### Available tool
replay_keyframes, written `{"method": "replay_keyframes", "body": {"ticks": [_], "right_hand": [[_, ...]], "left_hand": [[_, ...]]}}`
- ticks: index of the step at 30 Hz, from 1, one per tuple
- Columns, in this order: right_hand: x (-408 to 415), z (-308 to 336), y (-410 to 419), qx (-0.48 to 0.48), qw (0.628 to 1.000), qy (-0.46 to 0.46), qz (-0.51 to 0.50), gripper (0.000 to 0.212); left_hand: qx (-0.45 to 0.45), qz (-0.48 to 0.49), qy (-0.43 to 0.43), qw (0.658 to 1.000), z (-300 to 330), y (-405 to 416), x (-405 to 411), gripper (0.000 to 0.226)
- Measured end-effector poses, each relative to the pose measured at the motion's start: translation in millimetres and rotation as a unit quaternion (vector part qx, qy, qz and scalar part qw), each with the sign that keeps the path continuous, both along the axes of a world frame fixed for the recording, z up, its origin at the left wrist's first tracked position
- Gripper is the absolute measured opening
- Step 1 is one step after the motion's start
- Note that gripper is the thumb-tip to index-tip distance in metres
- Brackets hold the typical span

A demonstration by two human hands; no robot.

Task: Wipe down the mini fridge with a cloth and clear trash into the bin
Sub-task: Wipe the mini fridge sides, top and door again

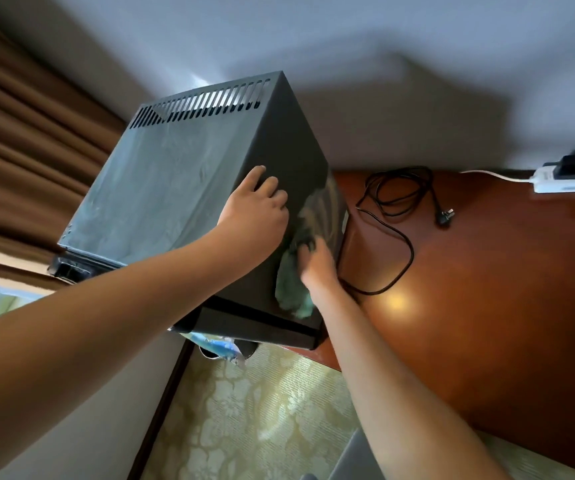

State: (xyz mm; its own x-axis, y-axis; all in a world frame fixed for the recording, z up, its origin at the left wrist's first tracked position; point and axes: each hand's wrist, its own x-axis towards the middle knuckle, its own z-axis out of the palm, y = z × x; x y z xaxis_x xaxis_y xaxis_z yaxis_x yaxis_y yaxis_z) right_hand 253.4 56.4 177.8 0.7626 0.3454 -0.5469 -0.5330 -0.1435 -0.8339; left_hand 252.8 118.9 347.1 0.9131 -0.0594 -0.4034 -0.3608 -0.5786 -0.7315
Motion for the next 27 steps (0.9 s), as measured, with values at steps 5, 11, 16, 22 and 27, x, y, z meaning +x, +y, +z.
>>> {"method": "replay_keyframes", "body": {"ticks": [5,11,16,22,27], "right_hand": [[29.3,6.6,-12.6,-0.023,0.985,0.09,0.143,0.037],[46.6,14.3,7.9,0.026,0.997,-0.058,-0.044,0.036],[31.3,-2.9,-20.2,-0.126,0.93,0.003,0.346,0.042],[59.1,18.0,-6.6,0.02,0.995,-0.083,0.045,0.028],[37.2,-5.4,-10.0,-0.074,0.986,-0.011,0.148,0.043]], "left_hand": [[-0.012,-0.002,0.004,1.0,0.1,1.3,7.0,0.042],[-0.01,0.003,0.002,1.0,-1.4,1.2,17.9,0.041],[-0.029,-0.008,0.004,1.0,-2.6,-3.4,18.5,0.04],[-0.031,0.013,-0.005,0.999,1.8,-0.2,22.8,0.039],[-0.041,0.016,-0.008,0.999,-2.1,0.1,15.8,0.039]]}}
